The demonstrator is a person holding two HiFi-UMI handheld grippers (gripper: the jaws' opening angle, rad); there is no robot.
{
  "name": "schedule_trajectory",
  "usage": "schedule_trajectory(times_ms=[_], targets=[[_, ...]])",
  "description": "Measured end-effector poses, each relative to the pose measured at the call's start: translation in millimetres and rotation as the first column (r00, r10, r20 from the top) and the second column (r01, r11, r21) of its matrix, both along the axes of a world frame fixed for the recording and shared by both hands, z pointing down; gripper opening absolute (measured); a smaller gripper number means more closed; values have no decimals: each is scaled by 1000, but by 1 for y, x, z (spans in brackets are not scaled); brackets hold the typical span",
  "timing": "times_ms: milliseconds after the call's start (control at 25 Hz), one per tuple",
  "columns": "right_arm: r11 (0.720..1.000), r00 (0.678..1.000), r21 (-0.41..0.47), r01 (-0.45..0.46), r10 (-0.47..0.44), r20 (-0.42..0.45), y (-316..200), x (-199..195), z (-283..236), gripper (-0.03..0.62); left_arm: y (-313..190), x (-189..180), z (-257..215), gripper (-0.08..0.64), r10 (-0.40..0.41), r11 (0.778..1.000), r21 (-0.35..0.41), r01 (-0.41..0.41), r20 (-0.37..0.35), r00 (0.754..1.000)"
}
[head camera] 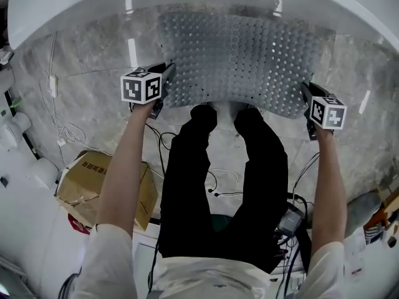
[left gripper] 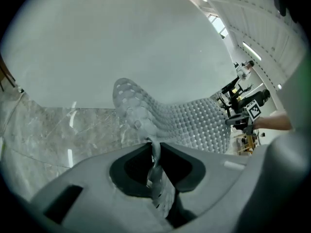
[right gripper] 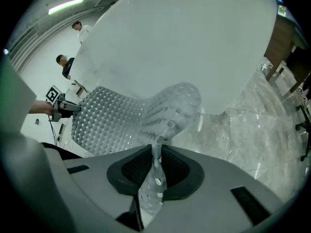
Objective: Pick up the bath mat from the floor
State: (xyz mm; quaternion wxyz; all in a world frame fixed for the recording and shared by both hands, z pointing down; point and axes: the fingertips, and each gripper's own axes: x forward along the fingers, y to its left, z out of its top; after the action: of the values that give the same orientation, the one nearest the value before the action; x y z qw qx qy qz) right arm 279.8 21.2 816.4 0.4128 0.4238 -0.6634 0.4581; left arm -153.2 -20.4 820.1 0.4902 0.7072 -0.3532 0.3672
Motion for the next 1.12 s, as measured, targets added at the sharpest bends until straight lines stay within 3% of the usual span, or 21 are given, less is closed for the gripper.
schedule_trajectory(times_ms=[680, 1120], targets=[[987, 999, 157, -41, 44, -15, 1, -12, -237, 55, 8, -32, -233, 60, -95, 987, 126, 101, -53, 994], [944, 996, 322, -69, 84, -33, -14, -13, -356, 55, 4, -97, -343, 61, -169, 944, 269, 189, -97, 981]])
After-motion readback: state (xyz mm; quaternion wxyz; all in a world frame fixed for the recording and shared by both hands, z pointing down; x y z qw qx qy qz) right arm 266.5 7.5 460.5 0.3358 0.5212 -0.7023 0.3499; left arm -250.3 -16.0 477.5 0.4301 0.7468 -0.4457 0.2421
